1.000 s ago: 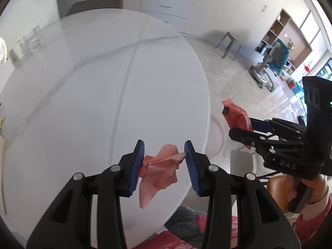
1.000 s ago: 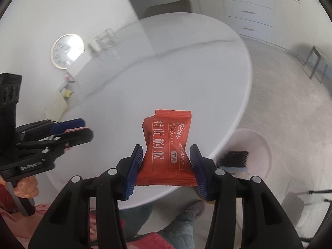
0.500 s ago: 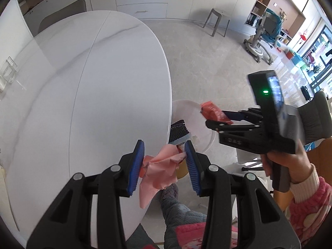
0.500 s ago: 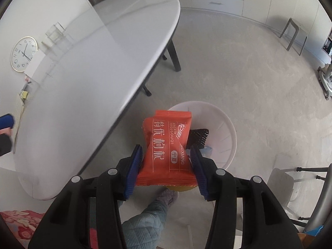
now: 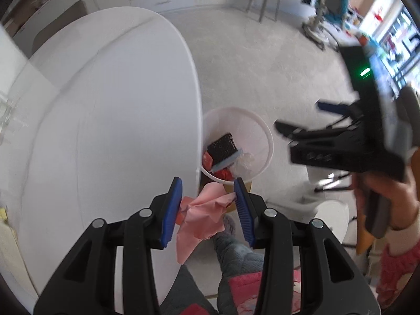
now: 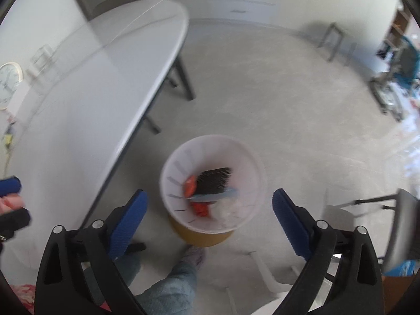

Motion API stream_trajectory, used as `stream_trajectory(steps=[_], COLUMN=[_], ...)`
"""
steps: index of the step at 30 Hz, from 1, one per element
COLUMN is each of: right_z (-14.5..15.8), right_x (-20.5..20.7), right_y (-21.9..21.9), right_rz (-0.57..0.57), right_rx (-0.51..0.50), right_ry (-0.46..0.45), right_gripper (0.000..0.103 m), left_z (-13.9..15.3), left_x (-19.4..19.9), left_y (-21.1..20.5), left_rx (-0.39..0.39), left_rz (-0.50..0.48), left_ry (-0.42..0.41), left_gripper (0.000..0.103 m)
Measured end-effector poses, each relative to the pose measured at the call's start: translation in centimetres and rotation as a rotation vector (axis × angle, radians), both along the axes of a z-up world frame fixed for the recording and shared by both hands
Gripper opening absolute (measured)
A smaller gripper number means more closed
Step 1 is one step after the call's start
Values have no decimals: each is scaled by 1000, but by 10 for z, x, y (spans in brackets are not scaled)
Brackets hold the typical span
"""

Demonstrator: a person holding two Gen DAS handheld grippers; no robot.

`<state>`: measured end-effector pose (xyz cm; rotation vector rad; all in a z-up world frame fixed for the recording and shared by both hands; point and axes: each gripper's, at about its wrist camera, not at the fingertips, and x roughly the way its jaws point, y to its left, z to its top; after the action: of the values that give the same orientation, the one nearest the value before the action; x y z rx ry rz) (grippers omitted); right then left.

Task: Collect trash
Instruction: 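Open right tool over the wastebasket while left tool opens to drop pink paper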

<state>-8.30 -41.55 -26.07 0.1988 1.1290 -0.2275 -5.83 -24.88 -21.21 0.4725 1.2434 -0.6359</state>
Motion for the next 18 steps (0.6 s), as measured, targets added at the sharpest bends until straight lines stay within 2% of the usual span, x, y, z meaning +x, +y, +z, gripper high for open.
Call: stream_trajectory(steps=[4, 8, 12, 18], right_z=[22, 27, 18, 3], right_x=[-34, -67, -86, -92], right_y=[-24, -42, -61, -70], right_rz=[-120, -220, -289, -323], right_rx=[-92, -158, -103, -31], right_ry=[-32, -20, -13, -28], right_gripper=[99, 99, 99, 99], left_z=[-31, -68, -119, -186], left_x=[5, 18, 34, 36], left_y=[-45, -93, -130, -143], left_rx=[28, 70, 113, 189], left_rz=[-74, -105, -99, -96], left_ry=[96, 171, 242, 264], left_gripper=[40, 40, 40, 40])
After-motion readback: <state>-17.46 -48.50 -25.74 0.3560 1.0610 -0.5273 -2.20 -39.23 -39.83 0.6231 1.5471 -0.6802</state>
